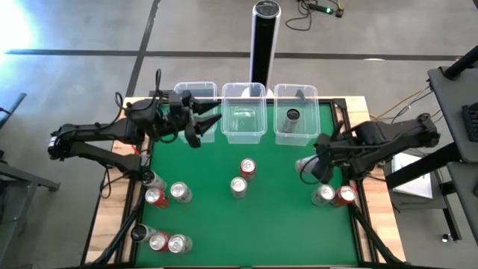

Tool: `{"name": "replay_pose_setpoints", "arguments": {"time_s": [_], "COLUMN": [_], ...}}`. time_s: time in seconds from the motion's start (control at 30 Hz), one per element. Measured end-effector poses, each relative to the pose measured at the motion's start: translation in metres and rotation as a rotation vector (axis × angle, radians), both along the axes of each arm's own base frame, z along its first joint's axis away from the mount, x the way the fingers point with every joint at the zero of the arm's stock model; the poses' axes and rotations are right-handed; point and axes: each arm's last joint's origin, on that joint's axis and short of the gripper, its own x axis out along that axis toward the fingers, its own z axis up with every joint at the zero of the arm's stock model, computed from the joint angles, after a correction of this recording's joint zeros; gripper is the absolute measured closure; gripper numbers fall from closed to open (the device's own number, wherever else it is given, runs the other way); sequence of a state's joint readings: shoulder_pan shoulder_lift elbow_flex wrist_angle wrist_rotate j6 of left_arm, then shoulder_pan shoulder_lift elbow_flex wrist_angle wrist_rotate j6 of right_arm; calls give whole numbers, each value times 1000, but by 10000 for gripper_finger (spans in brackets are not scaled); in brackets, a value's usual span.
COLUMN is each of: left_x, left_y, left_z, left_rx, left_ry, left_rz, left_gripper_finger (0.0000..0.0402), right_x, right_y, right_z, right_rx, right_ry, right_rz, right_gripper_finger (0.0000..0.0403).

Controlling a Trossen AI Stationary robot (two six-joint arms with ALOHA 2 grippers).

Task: Sort soda cans
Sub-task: Put the top right white/black soda can into the right transparent bin

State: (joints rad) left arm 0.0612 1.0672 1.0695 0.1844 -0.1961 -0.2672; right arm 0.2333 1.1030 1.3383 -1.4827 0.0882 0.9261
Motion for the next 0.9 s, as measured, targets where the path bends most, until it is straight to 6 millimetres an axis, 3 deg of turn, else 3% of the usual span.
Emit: {"name": "replay_pose_setpoints", "arguments": {"time_s": [0.17, 0.37, 0.63, 0.9], "left_x": [-2, -14, -30, -43], "left_y": [0, 1, 0, -1], "left_z": [1, 15, 42, 53], "left_rx": [5, 62, 120, 121], "left_ry": [-5, -18, 67, 126], "left_rz": [-3, 16, 25, 29], "left_gripper_finger": [168, 168, 168, 168], "right_x": [25, 39, 33, 12], "right_y": [-12, -50, -114, -138], "right_z": [33, 65, 58, 65], "right_rx": [-168, -279, -262, -252], "right_ry": [-112, -80, 17, -8], "right_rz": [-27, 2, 73, 156], "right_gripper_finger": [159, 159, 159, 159]}}
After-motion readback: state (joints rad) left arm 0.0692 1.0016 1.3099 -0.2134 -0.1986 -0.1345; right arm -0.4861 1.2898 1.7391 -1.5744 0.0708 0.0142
